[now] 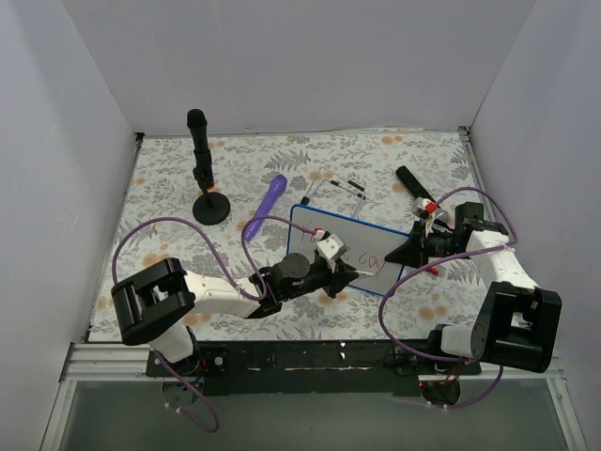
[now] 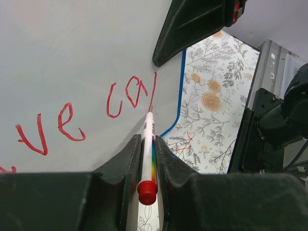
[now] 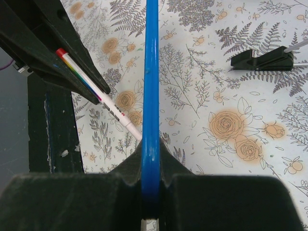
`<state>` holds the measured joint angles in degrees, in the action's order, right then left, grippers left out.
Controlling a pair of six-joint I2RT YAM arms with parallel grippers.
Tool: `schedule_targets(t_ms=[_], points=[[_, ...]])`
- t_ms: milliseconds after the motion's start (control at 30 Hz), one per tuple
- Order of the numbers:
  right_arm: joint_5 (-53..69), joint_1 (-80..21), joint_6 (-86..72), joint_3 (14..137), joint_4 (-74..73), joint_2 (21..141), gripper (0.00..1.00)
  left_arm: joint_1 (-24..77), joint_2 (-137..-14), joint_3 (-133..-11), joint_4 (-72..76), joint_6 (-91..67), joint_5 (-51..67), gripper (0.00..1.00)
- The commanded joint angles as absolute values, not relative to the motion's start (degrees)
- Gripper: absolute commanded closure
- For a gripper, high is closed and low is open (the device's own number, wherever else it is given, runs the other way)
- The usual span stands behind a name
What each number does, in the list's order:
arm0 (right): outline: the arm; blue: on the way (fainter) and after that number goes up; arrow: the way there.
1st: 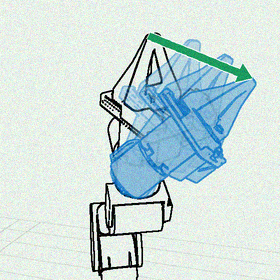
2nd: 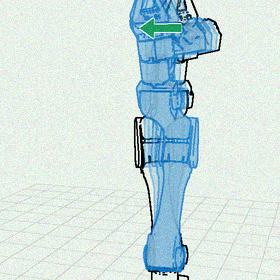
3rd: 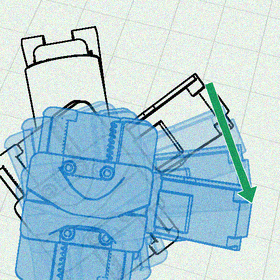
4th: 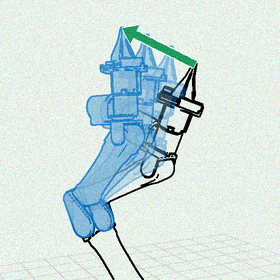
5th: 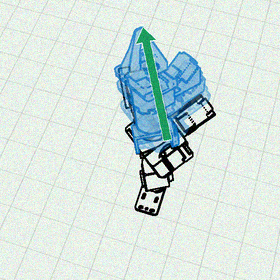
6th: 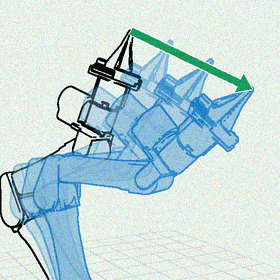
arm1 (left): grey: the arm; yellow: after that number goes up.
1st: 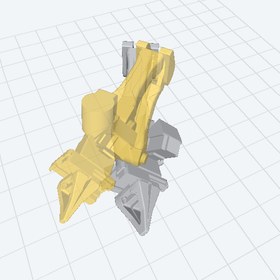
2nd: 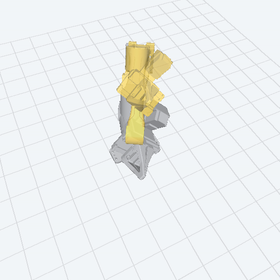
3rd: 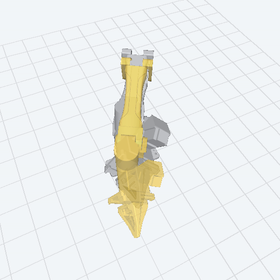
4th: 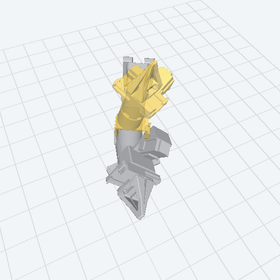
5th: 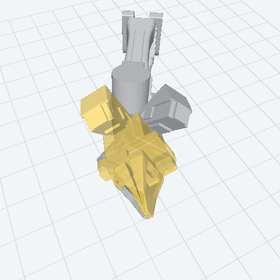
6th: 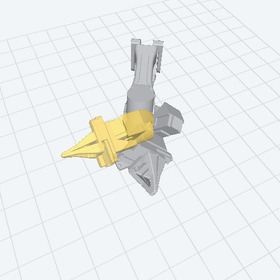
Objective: Write a sentence on the whiteboard
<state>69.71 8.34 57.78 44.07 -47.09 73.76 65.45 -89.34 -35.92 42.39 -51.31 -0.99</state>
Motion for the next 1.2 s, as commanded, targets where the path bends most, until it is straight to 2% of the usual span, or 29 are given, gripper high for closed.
schedule_targets(t_ms=[0, 1167], points=[[72.0, 8.3, 58.4, 45.3, -48.5, 73.7, 0.99, 65.2, -85.2, -37.5, 44.0, -51.5, -0.1, 1.00], [72.1, 8.3, 58.4, 45.4, -48.6, 73.7, 0.99, 65.1, -88.7, -41.3, 44.0, -50.2, -1.5, 1.00]])
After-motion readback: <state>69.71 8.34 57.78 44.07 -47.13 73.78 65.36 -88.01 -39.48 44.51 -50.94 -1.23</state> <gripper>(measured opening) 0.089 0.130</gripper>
